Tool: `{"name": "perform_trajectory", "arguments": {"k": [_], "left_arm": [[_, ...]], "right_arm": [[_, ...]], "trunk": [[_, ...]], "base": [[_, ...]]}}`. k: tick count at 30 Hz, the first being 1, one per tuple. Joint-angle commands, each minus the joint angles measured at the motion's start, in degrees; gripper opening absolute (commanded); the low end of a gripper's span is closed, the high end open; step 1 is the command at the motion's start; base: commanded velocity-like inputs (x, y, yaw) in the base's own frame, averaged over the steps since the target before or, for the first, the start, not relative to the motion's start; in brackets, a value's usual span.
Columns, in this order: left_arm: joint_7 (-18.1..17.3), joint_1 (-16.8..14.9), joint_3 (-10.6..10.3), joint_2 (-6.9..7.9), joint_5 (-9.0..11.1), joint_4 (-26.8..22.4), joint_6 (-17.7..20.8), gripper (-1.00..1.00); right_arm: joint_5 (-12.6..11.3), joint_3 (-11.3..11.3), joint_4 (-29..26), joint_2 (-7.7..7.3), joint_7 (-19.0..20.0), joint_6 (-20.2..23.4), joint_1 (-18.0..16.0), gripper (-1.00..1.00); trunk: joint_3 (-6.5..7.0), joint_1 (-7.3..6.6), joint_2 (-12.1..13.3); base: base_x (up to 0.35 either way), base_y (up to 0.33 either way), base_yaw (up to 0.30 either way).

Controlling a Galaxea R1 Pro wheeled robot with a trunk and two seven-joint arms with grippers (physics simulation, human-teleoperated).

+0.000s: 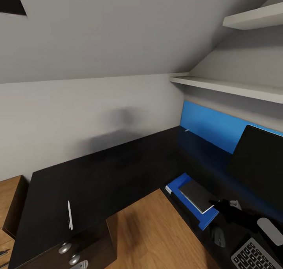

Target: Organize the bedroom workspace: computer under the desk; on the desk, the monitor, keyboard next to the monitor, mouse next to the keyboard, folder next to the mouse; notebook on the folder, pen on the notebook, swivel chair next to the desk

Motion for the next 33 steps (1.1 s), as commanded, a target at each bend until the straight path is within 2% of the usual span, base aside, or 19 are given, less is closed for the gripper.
{"name": "perform_trajectory", "arguments": {"k": [1,33], "left_arm": [[0.08,-0.02,0.04,-0.03,0.6,-0.05,-0.06,1.0],[0.08,-0.01,0.04,-0.03,0.6,-0.05,-0.06,1.0]], "right_arm": [[2.09,0.39,0.2,-0.07,-1.34,-0.52,-0.02,-1.0],[2.35,0.75,0.02,0.01,-1.22,-0.46,-0.02,-1.0]], "trunk": [[-0.08,0.01,-0.05],[-0.08,0.01,-0.05]], "base": [[0.0,0.0,0.0],[0.0,0.0,0.0]]}}
